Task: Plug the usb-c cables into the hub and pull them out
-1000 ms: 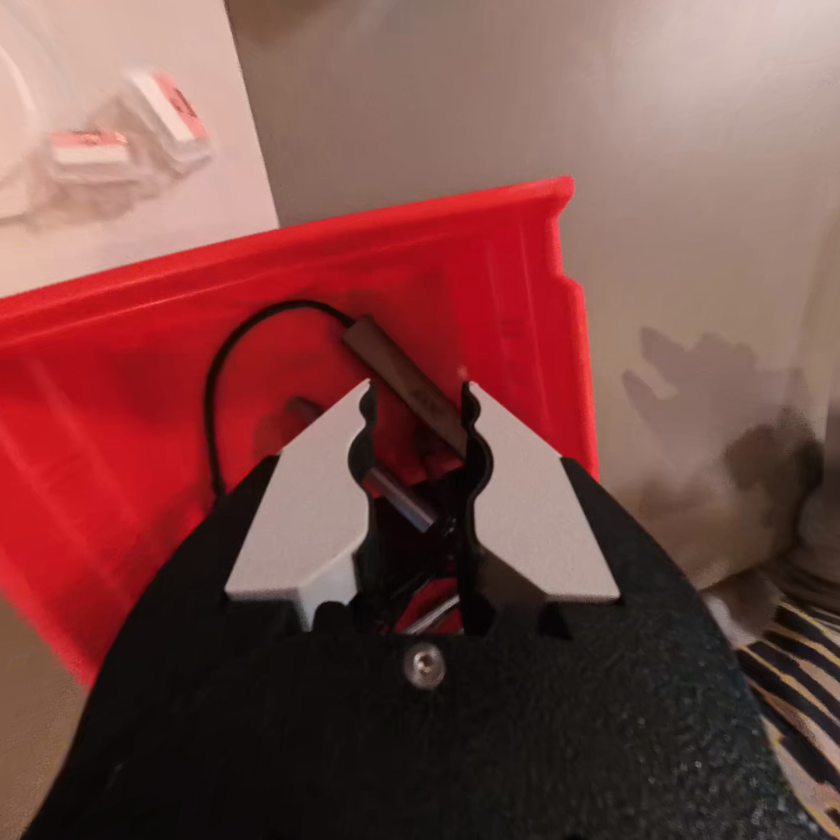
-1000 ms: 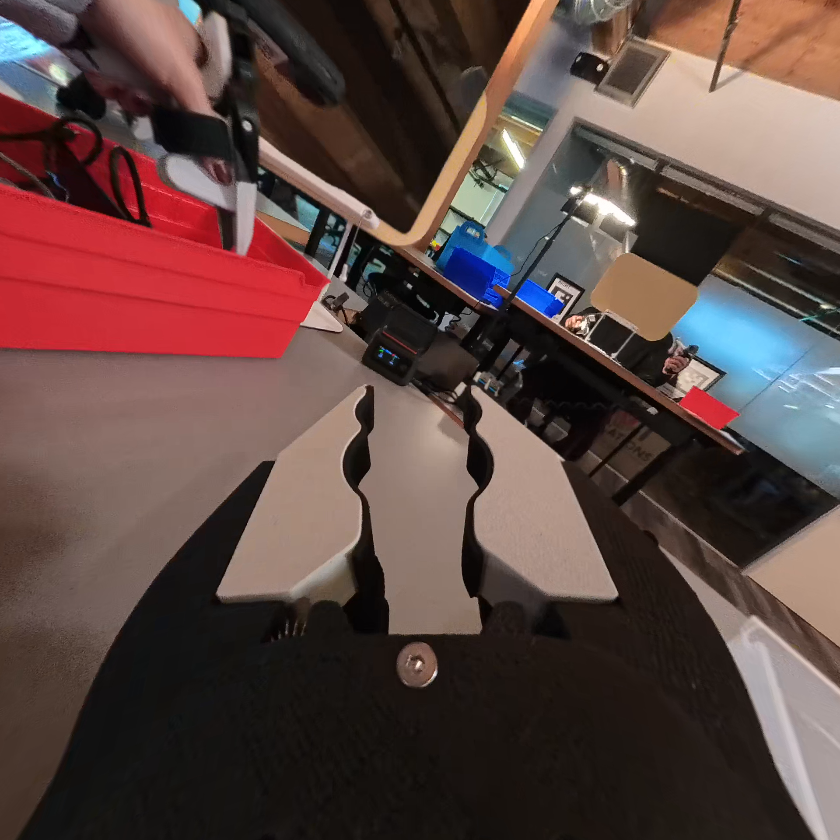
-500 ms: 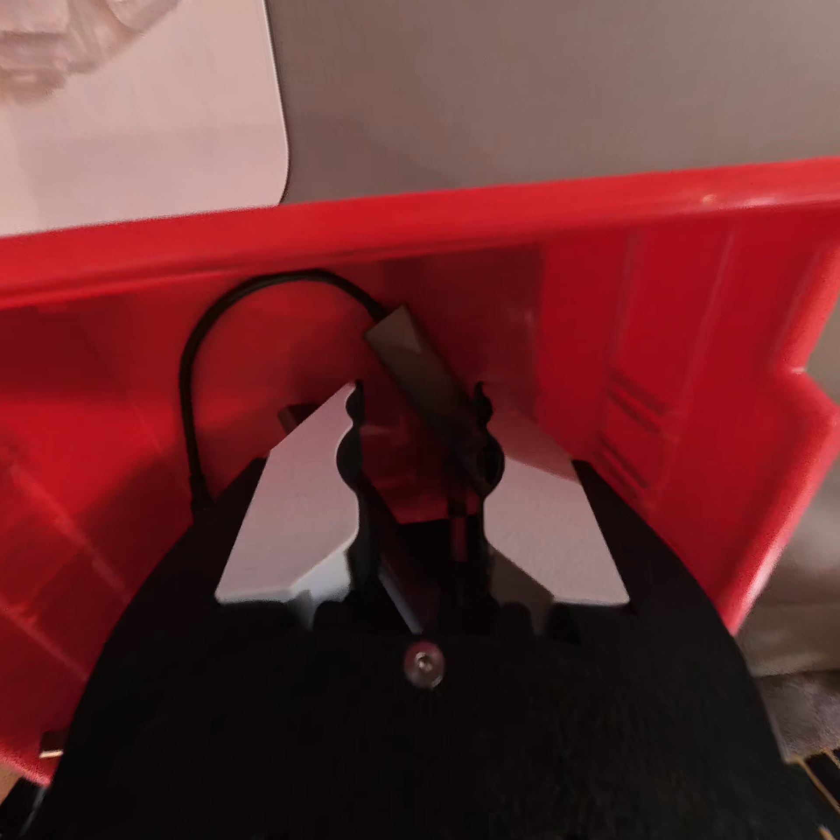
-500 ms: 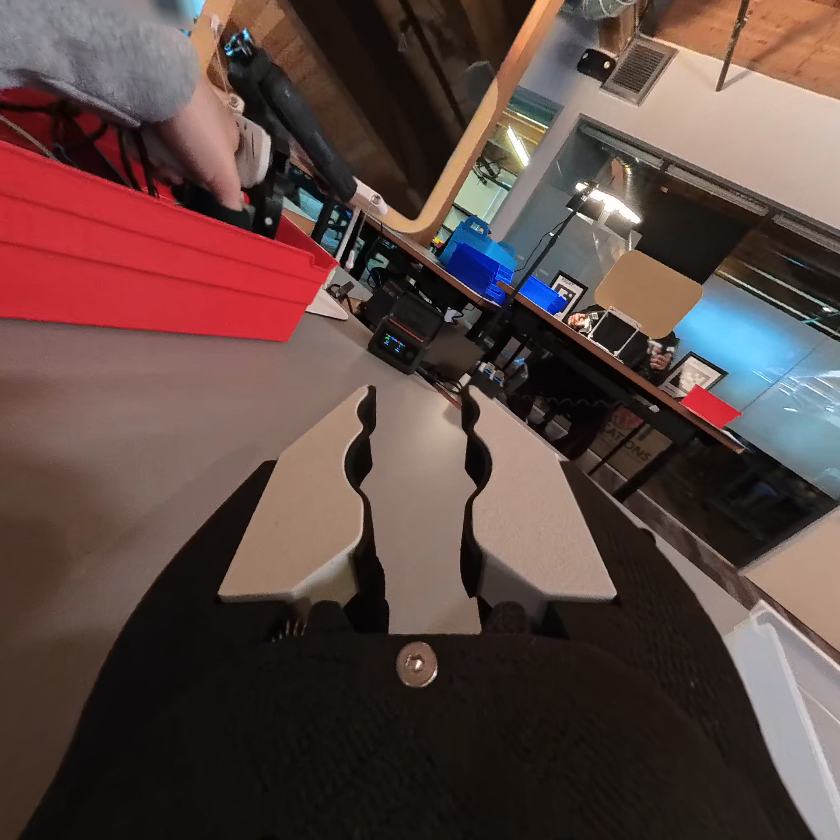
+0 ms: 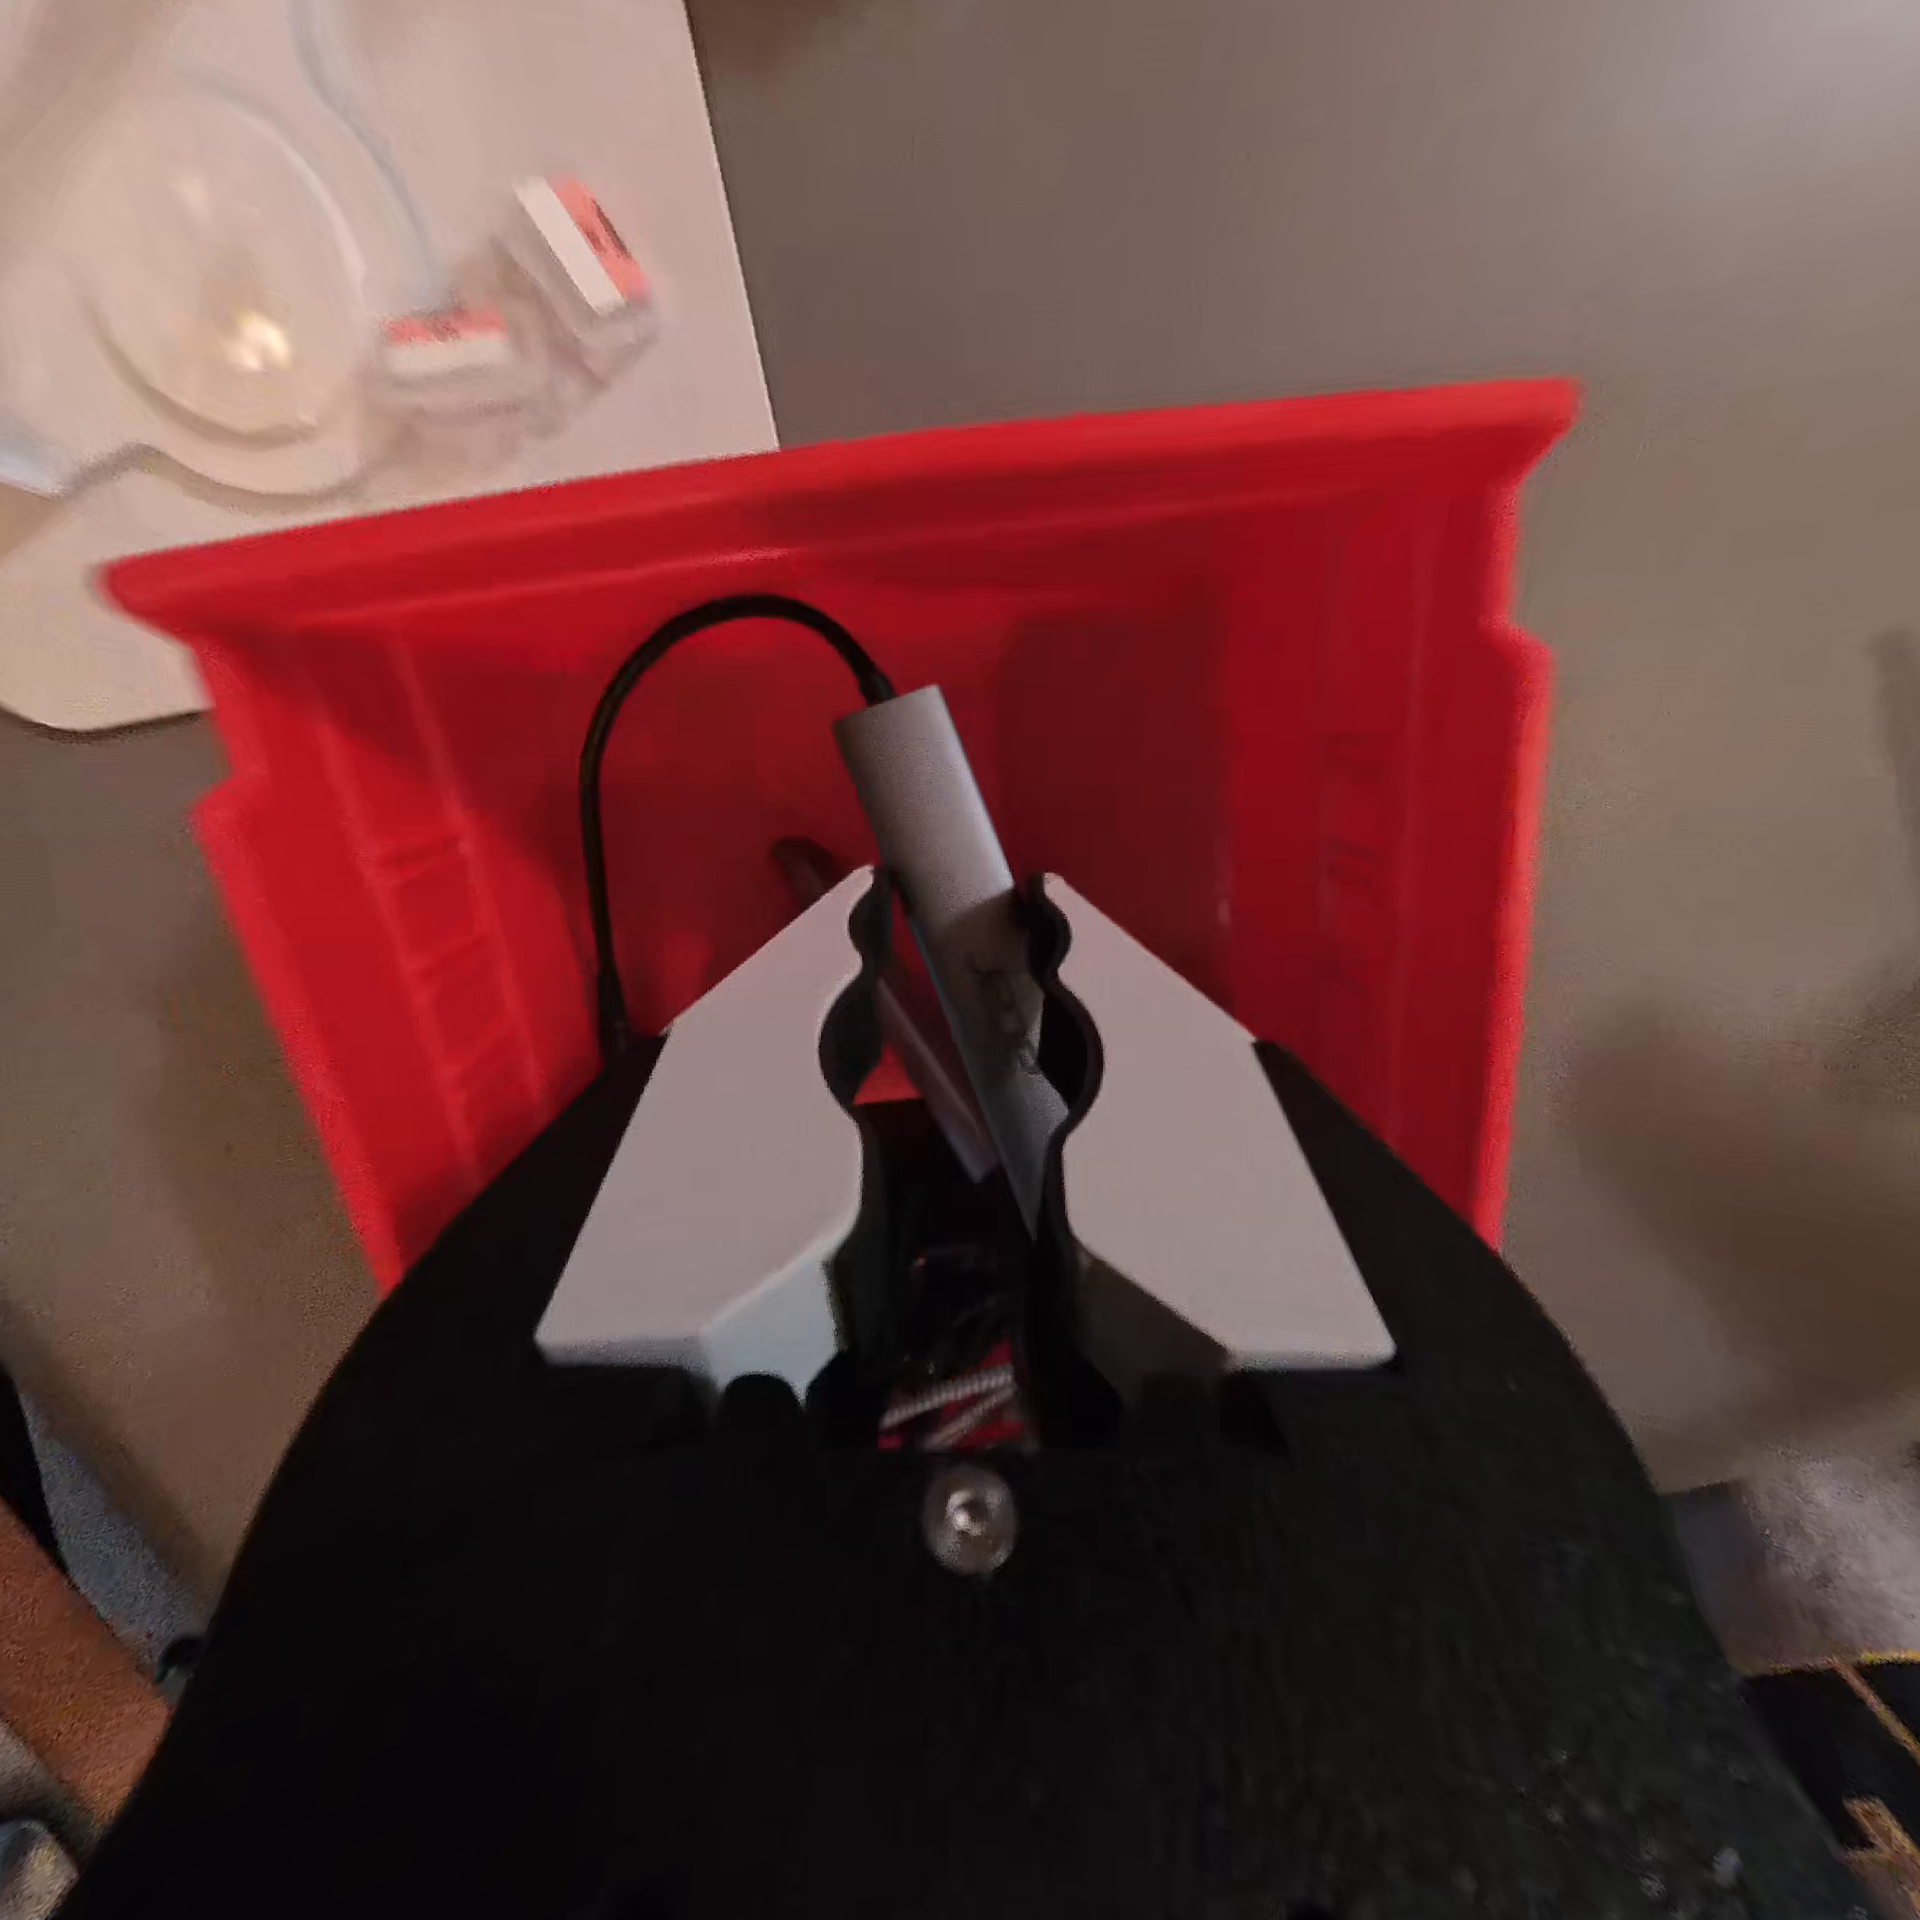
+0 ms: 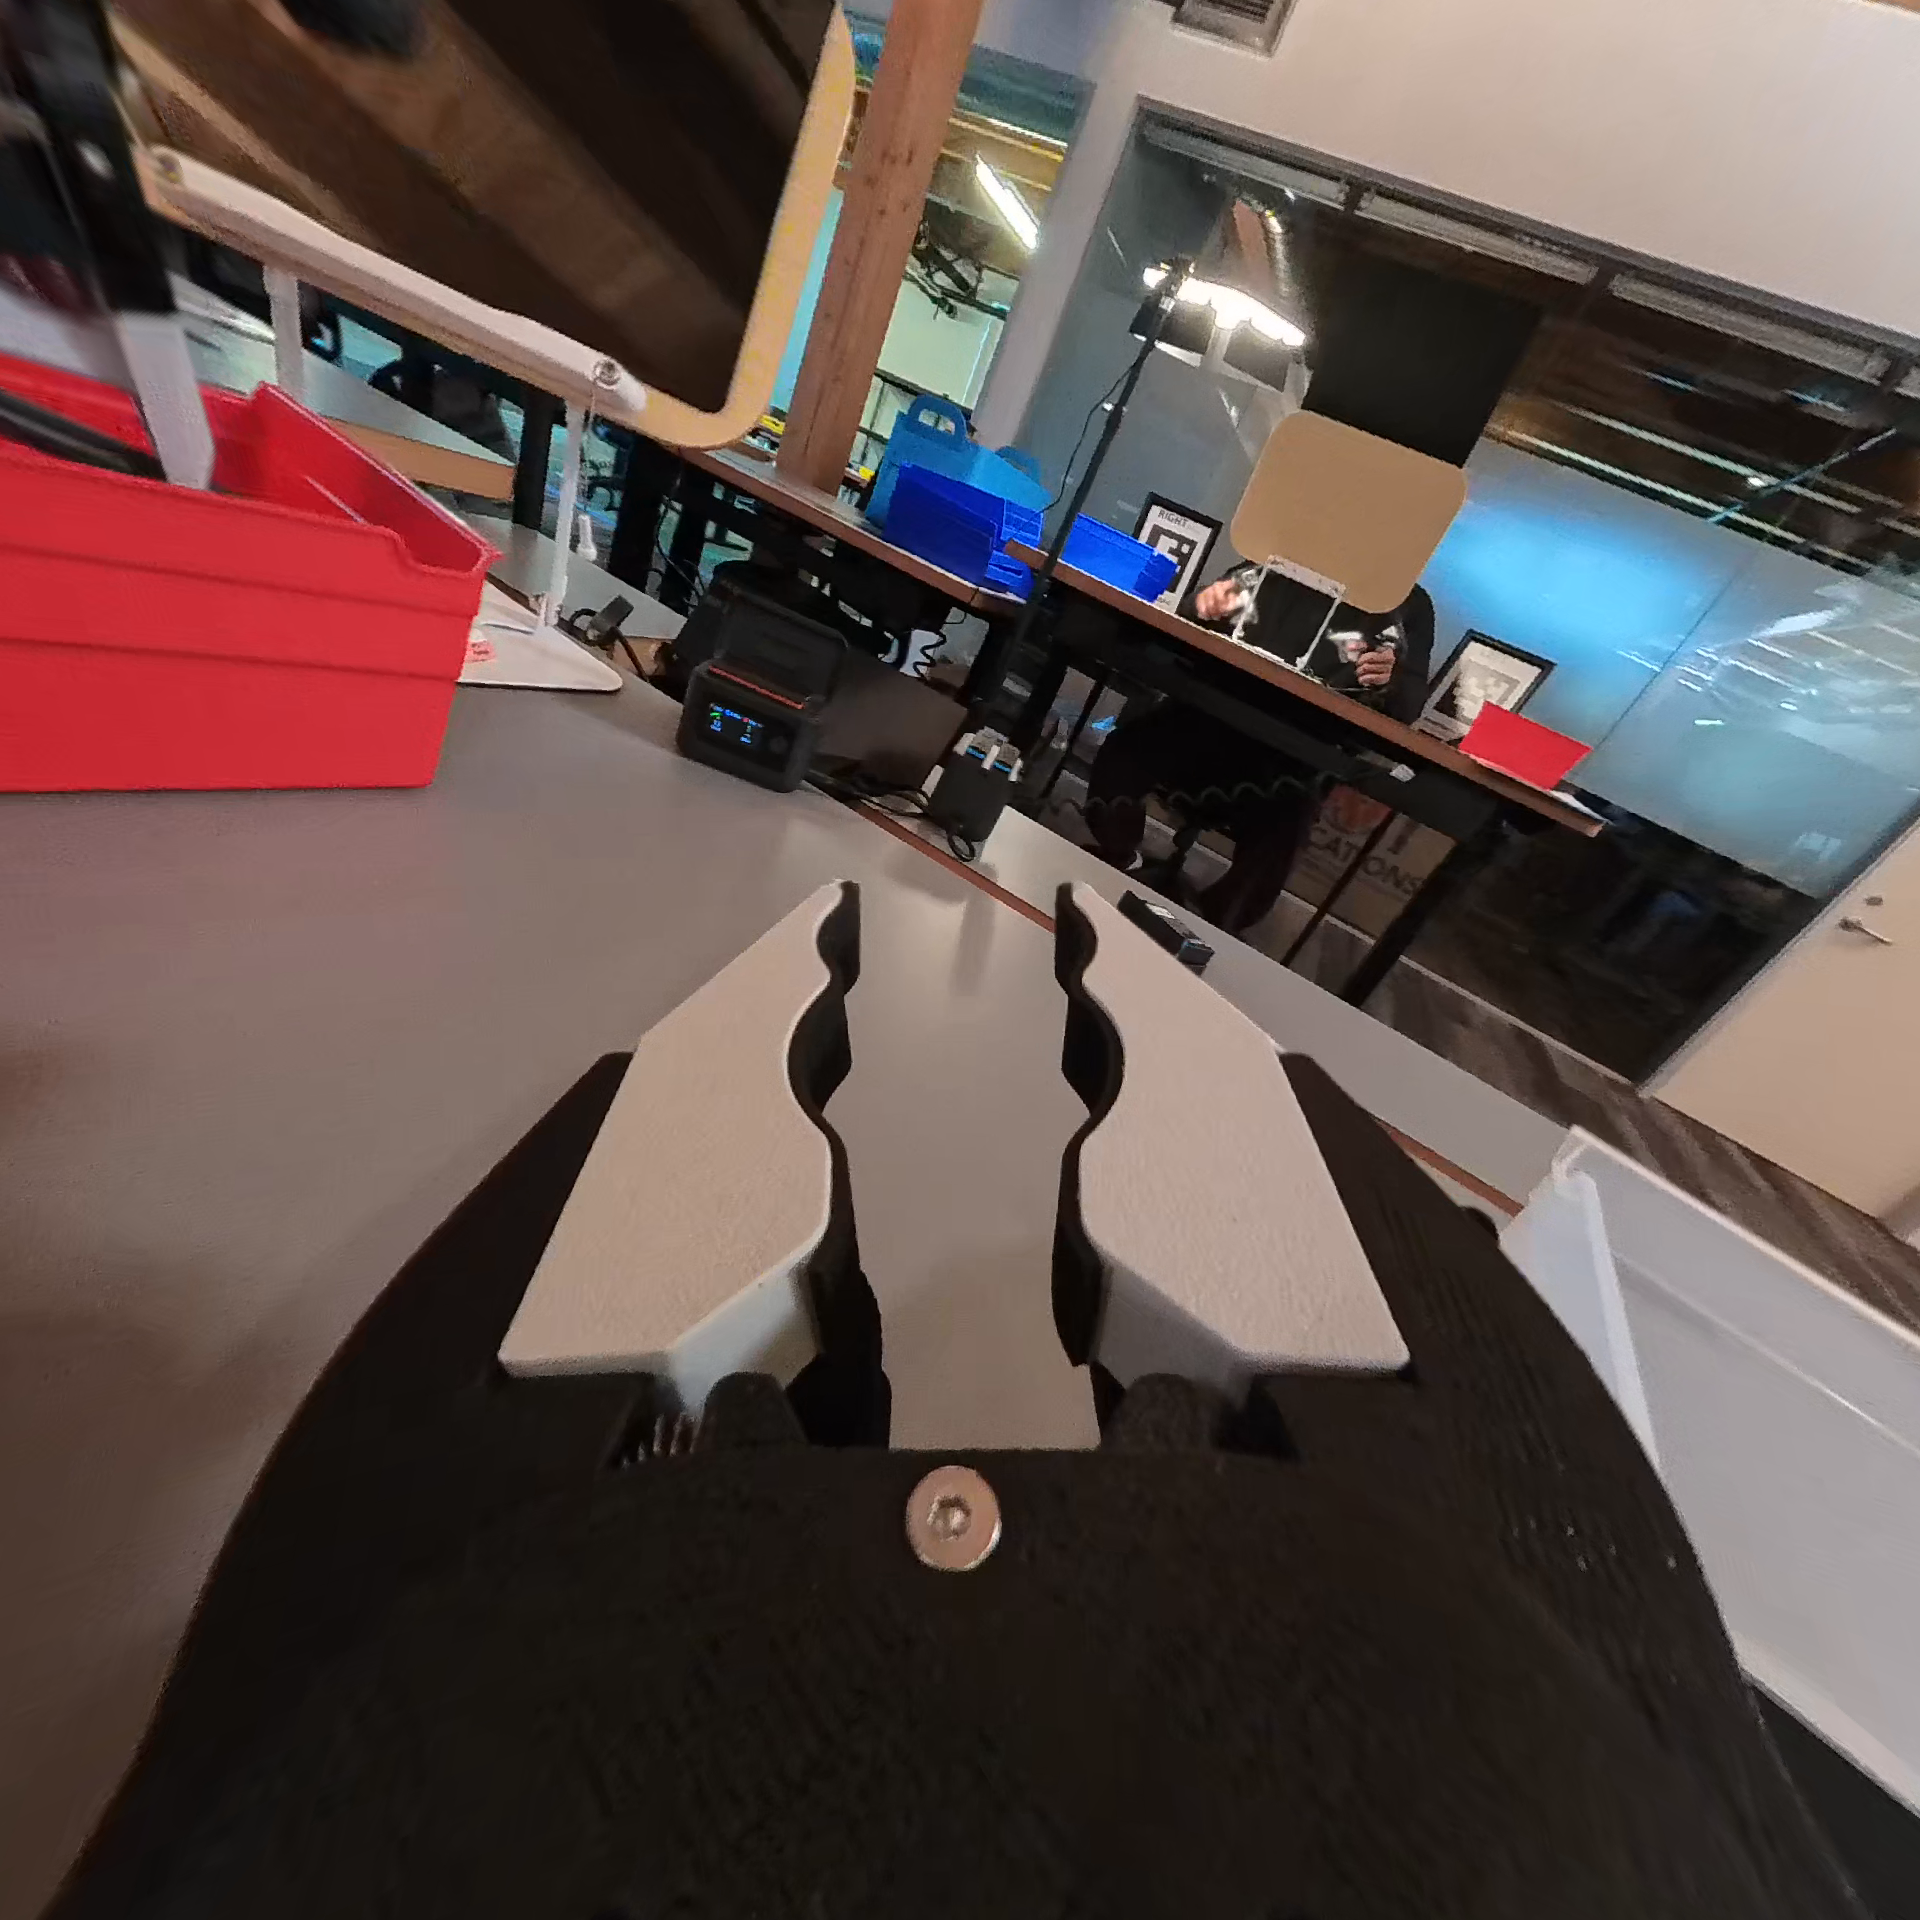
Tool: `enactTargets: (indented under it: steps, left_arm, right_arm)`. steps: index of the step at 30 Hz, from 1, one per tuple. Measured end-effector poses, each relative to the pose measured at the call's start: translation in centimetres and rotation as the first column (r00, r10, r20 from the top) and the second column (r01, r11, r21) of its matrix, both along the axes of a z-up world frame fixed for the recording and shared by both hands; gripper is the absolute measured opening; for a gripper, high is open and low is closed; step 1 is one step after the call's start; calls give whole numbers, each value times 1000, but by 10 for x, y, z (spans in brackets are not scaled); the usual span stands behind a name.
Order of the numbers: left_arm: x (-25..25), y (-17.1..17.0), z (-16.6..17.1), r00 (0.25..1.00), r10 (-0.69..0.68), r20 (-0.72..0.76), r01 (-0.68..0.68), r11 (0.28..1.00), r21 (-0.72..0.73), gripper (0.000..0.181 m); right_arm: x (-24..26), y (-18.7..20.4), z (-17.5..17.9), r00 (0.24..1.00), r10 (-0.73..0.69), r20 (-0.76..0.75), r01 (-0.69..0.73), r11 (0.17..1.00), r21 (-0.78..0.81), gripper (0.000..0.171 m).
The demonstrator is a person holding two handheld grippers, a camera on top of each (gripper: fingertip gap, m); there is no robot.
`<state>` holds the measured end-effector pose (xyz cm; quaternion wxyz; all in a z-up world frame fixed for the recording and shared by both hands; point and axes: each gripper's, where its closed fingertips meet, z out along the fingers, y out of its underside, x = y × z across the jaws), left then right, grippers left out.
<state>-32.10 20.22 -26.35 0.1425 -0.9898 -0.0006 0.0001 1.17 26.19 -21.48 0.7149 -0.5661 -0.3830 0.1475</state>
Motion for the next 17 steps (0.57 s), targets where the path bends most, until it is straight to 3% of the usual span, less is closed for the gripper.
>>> enactTargets:
  steps: [1,7,11,14,17]
  left_arm:
    - [-1,0,15,1000,-1,3,1,999,53,24]
    - [23,5,118,994,-104,-46,114,921,373,21]
    - [90,9,171,958,-277,-77,277,814,510,21]
    - [154,6,170,899,-424,-109,419,761,495,20]
    - [212,9,134,835,-534,-133,533,723,439,20]
  right_arm:
    - [1,1,0,1000,-3,-4,3,1000,-5,37]
    - [5,5,1,1000,-22,-9,22,1000,-11,37]
    - [11,9,3,999,-48,-20,48,999,-6,37]
    - [17,11,7,997,-61,-37,62,998,2,37]
    - [20,15,4,996,-85,-5,85,996,20,37]
